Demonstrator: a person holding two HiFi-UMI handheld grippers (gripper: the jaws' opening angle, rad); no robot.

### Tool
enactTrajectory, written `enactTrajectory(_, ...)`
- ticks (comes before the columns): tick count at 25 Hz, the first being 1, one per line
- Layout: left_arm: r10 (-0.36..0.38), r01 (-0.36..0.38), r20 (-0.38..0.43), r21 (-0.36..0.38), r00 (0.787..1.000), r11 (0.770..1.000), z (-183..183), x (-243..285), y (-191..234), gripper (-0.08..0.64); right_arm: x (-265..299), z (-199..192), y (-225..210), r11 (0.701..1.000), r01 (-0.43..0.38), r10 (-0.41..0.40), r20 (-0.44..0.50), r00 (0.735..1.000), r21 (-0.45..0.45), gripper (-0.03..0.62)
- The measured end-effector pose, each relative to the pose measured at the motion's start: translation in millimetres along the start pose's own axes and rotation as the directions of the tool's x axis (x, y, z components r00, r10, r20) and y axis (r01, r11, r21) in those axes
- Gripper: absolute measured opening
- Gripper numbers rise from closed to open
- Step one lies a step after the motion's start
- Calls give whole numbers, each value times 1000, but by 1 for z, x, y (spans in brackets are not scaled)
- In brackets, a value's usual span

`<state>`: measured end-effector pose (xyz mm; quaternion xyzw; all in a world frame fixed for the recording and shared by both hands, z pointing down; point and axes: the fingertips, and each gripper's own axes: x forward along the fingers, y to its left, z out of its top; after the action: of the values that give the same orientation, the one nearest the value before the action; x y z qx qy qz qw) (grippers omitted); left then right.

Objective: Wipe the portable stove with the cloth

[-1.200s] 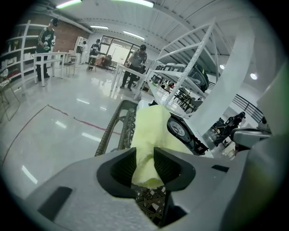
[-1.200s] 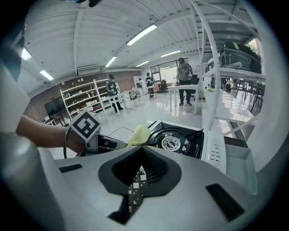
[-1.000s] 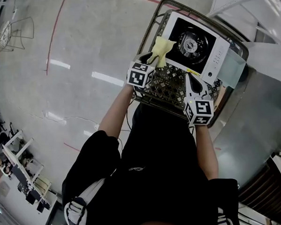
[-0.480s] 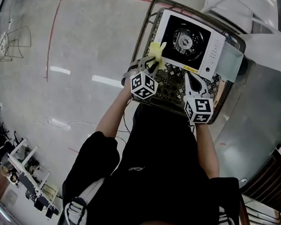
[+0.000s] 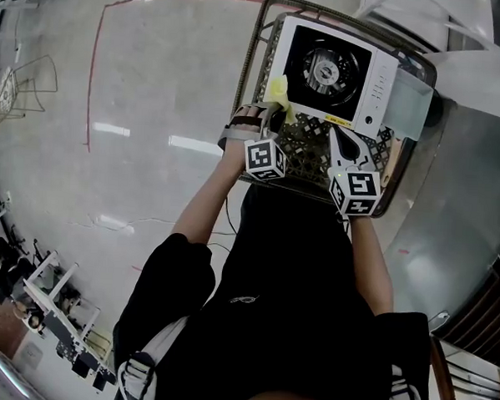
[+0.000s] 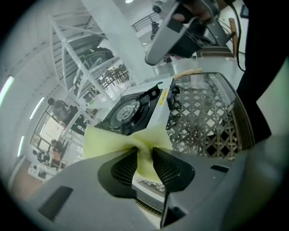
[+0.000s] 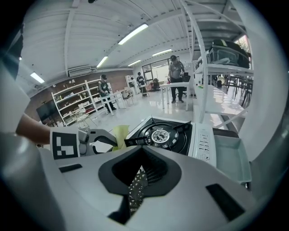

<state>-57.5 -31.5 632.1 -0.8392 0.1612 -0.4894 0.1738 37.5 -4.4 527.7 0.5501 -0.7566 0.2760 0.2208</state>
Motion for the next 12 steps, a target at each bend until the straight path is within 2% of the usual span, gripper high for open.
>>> enactTrajectory(2,6,-5,-11,37,1000,999,2,1,0,117,-1,1,-5,1000,5,-5,4,1000,4,6)
enactTrajectory(7,-33,33,15,19,999,999,15,4,-7,118,-5,0,-19,999,29,-29,14,999,26,6)
enactTrajectory(12,-44,43,14,63,999,997,28,13,-13,129,-10,-4,-27,998,43,-43,11,999,42,6)
